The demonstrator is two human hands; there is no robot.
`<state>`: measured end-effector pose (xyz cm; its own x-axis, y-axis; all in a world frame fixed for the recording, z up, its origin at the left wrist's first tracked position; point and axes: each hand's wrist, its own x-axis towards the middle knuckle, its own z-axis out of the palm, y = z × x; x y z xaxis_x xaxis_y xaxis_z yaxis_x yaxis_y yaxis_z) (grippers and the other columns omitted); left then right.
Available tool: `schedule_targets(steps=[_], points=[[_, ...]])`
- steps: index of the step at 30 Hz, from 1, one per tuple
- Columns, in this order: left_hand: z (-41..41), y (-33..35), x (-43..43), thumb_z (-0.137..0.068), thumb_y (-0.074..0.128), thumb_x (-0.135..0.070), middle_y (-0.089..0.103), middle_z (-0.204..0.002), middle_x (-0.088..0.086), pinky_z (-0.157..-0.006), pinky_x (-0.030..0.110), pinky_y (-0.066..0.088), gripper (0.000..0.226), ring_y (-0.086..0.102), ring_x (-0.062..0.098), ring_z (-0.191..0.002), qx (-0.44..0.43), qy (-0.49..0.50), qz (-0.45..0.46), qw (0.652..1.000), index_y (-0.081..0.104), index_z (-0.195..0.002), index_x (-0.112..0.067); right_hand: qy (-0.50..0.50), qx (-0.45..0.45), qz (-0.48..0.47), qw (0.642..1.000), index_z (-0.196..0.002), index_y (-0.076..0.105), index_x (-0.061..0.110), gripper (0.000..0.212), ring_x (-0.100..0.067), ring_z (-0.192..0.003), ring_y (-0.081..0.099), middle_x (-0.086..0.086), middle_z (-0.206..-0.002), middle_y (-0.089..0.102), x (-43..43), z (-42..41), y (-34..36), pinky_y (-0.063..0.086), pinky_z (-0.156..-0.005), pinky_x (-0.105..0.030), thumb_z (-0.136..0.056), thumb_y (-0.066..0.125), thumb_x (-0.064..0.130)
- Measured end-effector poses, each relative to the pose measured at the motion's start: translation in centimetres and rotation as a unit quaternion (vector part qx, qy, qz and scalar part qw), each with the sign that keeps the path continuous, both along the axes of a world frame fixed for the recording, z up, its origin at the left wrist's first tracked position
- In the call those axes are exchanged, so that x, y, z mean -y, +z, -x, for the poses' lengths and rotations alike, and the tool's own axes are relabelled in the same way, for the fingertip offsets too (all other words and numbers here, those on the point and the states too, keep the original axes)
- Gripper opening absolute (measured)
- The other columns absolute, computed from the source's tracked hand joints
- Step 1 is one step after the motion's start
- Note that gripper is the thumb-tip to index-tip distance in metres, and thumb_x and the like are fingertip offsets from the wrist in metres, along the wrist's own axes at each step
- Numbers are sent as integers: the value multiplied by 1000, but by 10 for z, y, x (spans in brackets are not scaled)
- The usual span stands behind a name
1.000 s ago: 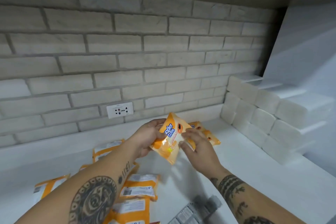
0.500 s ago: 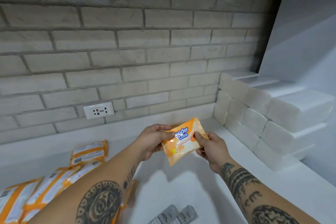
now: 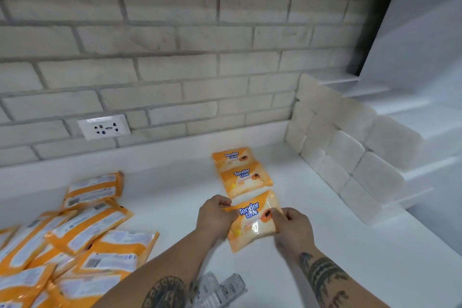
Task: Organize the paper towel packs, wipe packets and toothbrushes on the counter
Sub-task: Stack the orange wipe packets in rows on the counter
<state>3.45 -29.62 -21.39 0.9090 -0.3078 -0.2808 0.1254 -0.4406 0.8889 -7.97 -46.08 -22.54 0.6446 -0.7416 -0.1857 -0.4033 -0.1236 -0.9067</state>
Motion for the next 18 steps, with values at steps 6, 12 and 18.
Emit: schedule_targets(steps=[6,12,18], points=[[2,-21,12,-86,73,-29,62,-125,-3,-93,26,46,34,58,18,-116,75,-74,-83,991,65,-119,-26,0,-44,85,995,-119,67,18,32,-20,-107,61,4,-114,69,11,1,-20,45,-89,-31,-91,71,34],[4,-30,0,-88,67,-43,45,-149,-10,-115,29,29,41,30,17,-140,240,-226,-193,924,65,-129,-37,209,-83,332,916,-131,66,37,38,-11,-137,42,16,-146,53,7,5,-25,36,-110,-33,-95,61,45],[7,-24,14,-97,57,-53,44,-157,-11,-117,34,31,45,30,17,-146,289,-251,-254,888,57,-140,-41,226,-117,350,901,-142,59,35,39,-12,-142,44,9,-156,47,17,-1,-31,40,-112,-37,-104,49,39]])
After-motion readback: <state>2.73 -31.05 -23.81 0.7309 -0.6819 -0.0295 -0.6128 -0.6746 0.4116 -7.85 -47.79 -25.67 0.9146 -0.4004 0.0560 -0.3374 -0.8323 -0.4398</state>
